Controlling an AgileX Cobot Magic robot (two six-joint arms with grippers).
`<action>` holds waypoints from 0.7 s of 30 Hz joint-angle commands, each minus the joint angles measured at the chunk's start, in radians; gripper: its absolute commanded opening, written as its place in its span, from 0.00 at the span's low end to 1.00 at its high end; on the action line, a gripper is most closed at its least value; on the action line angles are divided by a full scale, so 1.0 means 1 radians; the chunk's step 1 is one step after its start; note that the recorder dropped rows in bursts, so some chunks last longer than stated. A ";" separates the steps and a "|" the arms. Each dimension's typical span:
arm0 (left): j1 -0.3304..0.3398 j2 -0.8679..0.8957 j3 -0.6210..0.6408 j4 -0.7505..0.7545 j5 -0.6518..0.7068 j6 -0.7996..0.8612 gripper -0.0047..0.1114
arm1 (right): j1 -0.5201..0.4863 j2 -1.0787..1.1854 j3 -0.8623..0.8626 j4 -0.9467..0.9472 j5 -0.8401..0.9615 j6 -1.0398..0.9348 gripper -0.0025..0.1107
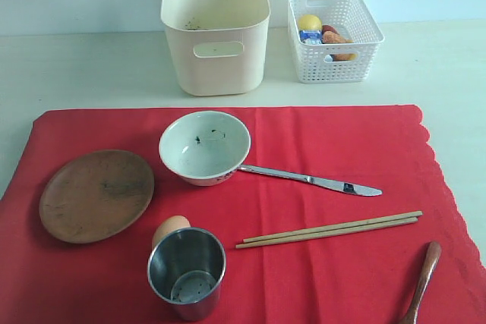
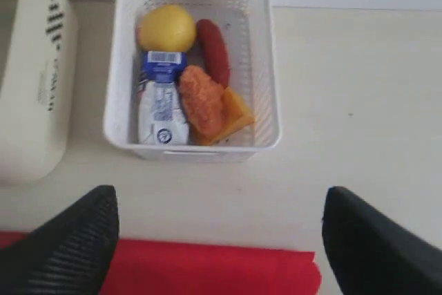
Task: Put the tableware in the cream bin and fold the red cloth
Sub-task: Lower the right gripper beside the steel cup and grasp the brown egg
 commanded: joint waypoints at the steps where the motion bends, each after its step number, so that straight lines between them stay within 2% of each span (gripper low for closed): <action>1: -0.005 -0.006 0.003 -0.004 0.004 0.000 0.06 | 0.087 -0.054 0.033 0.011 0.032 -0.020 0.70; 13: -0.005 -0.006 0.003 -0.004 0.004 0.000 0.06 | 0.386 -0.064 0.135 0.210 0.058 -0.142 0.70; 21: -0.005 -0.006 0.003 -0.004 0.004 0.000 0.06 | 0.567 0.019 0.170 0.223 0.024 -0.194 0.70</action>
